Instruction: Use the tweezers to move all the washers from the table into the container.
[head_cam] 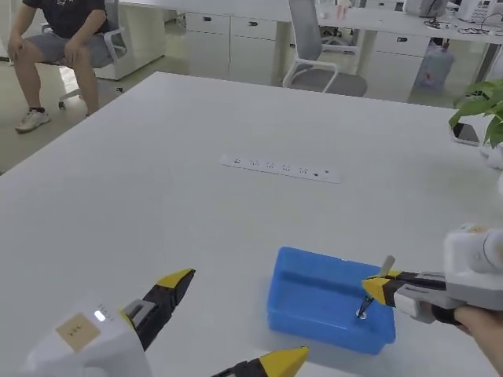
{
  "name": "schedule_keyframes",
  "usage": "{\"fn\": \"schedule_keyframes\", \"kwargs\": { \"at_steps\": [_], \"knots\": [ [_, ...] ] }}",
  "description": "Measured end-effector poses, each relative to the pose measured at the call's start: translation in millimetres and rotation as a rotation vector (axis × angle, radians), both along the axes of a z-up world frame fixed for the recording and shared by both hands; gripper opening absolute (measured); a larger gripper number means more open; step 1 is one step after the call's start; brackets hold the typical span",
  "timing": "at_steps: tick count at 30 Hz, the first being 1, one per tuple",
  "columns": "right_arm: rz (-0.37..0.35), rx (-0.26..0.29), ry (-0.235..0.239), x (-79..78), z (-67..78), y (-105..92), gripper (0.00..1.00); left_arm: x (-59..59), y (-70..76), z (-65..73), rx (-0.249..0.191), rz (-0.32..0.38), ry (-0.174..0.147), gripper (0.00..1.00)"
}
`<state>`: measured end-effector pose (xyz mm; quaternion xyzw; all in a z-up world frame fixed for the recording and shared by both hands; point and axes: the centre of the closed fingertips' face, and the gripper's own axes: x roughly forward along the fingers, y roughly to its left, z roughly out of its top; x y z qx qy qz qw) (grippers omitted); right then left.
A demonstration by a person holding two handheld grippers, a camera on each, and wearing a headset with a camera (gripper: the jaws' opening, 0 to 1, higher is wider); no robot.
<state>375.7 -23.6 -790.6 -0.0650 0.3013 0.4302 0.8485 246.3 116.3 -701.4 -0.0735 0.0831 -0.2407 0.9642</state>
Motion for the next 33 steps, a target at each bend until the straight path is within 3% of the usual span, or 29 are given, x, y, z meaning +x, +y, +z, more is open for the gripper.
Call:
{"fn": "schedule_keyframes", "kwargs": {
  "at_steps": [9, 21, 25, 33],
  "knots": [
    [0.030, -0.033, -0.028, 0.6, -7.7, -2.3, 0.02, -0.4, -0.5, -1.5, -0.001, -0.004, 0.009, 0.93],
    [0.032, -0.007, -0.034, -4.9, -3.9, -4.1, 0.03, -0.3, -0.2, -0.1, -0.016, -0.005, 0.008, 0.92],
    [0.003, 0.038, -0.037, -8.8, 6.6, -4.9, 0.03, -0.1, -0.1, 0.2, -0.017, -0.004, 0.007, 0.92],
    [0.016, 0.104, -0.053, -27.2, 36.2, 2.2, 0.02, -0.3, -0.8, -3.3, -0.015, -0.013, 0.022, 0.91]
  ]
}}
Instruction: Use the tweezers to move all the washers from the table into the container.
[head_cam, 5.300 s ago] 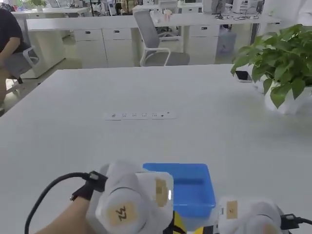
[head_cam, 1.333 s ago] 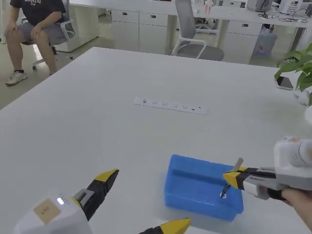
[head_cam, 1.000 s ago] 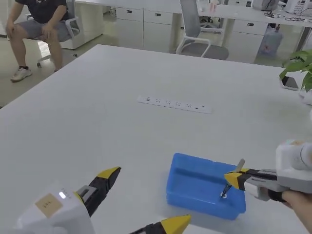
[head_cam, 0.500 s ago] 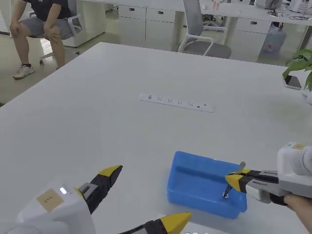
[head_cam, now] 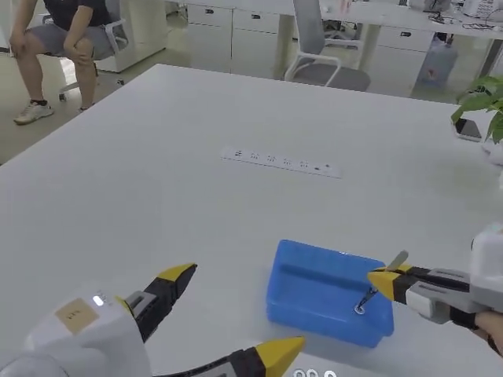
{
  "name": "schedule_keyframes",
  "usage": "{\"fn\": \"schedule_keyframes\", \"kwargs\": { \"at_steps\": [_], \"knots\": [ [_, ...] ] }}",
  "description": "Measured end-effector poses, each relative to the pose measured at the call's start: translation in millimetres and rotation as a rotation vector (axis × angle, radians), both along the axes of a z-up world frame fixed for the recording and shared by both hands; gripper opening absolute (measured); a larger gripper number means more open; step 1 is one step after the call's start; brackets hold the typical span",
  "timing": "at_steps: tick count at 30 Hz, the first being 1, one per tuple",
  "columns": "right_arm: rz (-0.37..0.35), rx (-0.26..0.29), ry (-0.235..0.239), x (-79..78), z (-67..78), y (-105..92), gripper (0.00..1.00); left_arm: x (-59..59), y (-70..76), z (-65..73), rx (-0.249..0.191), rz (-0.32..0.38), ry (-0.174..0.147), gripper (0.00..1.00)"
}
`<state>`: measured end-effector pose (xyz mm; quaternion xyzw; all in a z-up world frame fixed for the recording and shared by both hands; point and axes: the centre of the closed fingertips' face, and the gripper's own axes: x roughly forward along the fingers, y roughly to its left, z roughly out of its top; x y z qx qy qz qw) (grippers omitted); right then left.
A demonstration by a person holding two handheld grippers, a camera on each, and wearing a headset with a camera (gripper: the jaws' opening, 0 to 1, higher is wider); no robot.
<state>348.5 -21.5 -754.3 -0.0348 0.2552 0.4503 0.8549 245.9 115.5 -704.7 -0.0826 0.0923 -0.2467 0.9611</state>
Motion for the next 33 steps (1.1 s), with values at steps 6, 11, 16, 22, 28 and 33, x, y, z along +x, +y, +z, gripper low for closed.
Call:
{"fn": "schedule_keyframes", "kwargs": {
  "at_steps": [6, 11, 16, 22, 28, 33],
  "knots": [
    [0.032, 0.045, -0.028, -14.0, 24.3, 10.2, 0.02, -0.3, -0.4, -0.8, -0.003, -0.006, 0.003, 0.91],
    [0.072, 0.058, -0.033, -24.7, 34.1, 14.5, 0.02, -0.8, -1.4, -1.0, -0.005, -0.014, 0.005, 0.91],
    [0.101, 0.078, 0.000, -38.3, 28.3, 18.9, 0.02, -1.1, -2.3, -0.9, -0.005, -0.016, 0.006, 0.91],
    [0.121, 0.067, 0.052, -52.6, 6.0, 21.1, 0.02, -1.3, -2.7, -2.1, -0.003, -0.020, 0.010, 0.90],
    [0.143, 0.057, 0.098, -61.4, -14.2, 23.6, 0.02, -1.6, -3.0, -3.5, -0.001, -0.023, 0.016, 0.90],
    [0.161, 0.039, 0.125, -64.8, -28.1, 25.1, 0.02, -2.2, -4.8, -2.5, -0.003, -0.029, 0.014, 0.90]
  ]
}}
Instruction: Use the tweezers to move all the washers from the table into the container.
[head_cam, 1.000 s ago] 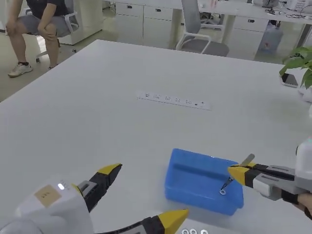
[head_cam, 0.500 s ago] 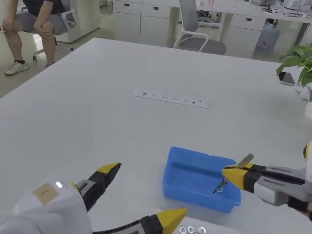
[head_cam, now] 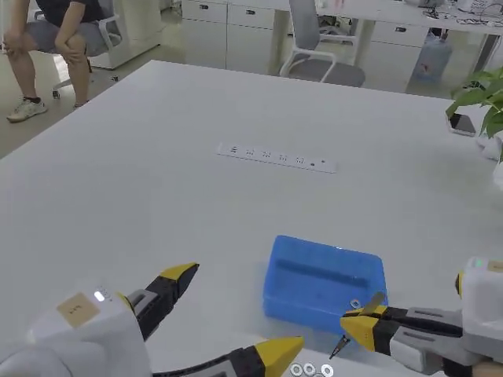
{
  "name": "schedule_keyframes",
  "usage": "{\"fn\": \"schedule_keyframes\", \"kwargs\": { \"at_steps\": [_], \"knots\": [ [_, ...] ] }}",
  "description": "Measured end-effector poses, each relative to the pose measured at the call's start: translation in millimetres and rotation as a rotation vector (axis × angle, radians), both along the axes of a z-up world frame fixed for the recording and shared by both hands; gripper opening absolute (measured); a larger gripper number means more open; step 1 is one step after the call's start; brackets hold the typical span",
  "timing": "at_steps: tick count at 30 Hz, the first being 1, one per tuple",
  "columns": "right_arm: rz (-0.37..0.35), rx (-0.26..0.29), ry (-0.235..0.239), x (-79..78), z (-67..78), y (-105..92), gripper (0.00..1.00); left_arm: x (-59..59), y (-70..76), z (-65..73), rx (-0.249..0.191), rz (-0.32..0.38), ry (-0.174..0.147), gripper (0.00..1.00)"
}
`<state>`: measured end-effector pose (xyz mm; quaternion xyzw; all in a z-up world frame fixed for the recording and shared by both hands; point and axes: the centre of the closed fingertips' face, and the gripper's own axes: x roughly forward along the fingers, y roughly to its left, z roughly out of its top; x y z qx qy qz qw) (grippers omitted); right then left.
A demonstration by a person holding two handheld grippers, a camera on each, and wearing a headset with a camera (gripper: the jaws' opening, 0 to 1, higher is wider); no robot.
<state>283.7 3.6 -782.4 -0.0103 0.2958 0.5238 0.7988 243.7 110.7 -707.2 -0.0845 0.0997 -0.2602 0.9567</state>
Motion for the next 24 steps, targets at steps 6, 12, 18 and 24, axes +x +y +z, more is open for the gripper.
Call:
{"fn": "schedule_keyframes", "kwargs": {
  "at_steps": [6, 12, 18, 24],
  "knots": [
    [0.035, -0.031, 0.009, -5.0, -12.4, 1.1, 0.02, -0.3, -1.2, -1.0, 0.002, -0.004, 0.008, 0.90],
    [0.066, -0.047, 0.002, -7.4, -15.5, 3.0, 0.02, -0.6, -3.0, 0.5, 0.000, -0.010, 0.002, 0.91],
    [0.220, -0.103, -0.062, -20.9, -19.8, 9.8, 0.02, -0.4, -3.1, 0.2, -0.003, -0.010, 0.005, 0.91],
    [0.322, -0.127, -0.121, -29.1, -17.6, 14.4, 0.03, -0.7, -4.4, -0.7, 0.006, -0.015, 0.007, 0.90]
  ]
}}
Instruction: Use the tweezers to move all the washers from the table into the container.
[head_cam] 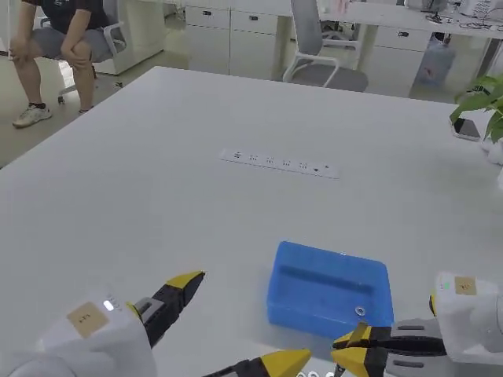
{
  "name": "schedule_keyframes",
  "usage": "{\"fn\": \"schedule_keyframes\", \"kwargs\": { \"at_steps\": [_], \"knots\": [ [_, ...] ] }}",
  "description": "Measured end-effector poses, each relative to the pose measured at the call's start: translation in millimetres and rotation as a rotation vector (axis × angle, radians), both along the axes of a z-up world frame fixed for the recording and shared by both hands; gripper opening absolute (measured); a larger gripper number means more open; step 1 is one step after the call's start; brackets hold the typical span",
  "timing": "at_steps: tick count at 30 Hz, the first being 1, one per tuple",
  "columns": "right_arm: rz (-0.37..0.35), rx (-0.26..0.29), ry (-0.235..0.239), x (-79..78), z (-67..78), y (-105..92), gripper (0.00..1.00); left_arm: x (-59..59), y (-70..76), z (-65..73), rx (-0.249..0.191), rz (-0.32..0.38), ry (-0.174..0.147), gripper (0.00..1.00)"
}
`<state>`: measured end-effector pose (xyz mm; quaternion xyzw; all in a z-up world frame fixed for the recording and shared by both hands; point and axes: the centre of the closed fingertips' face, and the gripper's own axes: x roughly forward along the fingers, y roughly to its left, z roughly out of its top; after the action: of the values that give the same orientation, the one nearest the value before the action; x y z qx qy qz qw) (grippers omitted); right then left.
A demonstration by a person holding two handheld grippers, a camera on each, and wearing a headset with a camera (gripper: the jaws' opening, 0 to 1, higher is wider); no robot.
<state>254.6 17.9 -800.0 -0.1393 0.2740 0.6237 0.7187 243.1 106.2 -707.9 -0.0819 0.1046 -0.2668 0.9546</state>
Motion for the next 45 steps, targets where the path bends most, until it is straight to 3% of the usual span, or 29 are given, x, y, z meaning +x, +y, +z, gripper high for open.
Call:
{"fn": "schedule_keyframes", "kwargs": {
  "at_steps": [4, 9, 20, 35, 39, 45],
  "knots": [
    [0.045, -0.008, -0.028, -3.1, 0.4, 1.2, 0.03, -0.1, -0.4, -1.3, 0.003, -0.003, 0.006, 0.90],
    [0.053, -0.022, -0.045, -1.7, 0.0, 1.7, 0.03, 0.2, 0.2, 2.2, 0.000, 0.001, -0.012, 0.92],
    [0.079, -0.041, -0.082, -2.1, 0.1, 0.6, 0.03, 0.8, 3.6, -0.5, 0.002, 0.008, -0.004, 0.91],
    [0.044, -0.036, -0.097, 5.1, 0.8, -11.0, 0.03, 0.1, 2.1, -3.4, 0.020, 0.002, 0.011, 0.89],
    [-0.009, 0.044, -0.072, 10.7, 10.9, -7.7, 0.03, 0.3, 2.8, -3.8, 0.026, 0.004, 0.010, 0.89],
    [0.009, 0.008, -0.055, 6.7, 0.3, -7.9, 0.03, -0.2, 2.0, -4.7, 0.031, 0.001, 0.014, 0.89]
  ]
}}
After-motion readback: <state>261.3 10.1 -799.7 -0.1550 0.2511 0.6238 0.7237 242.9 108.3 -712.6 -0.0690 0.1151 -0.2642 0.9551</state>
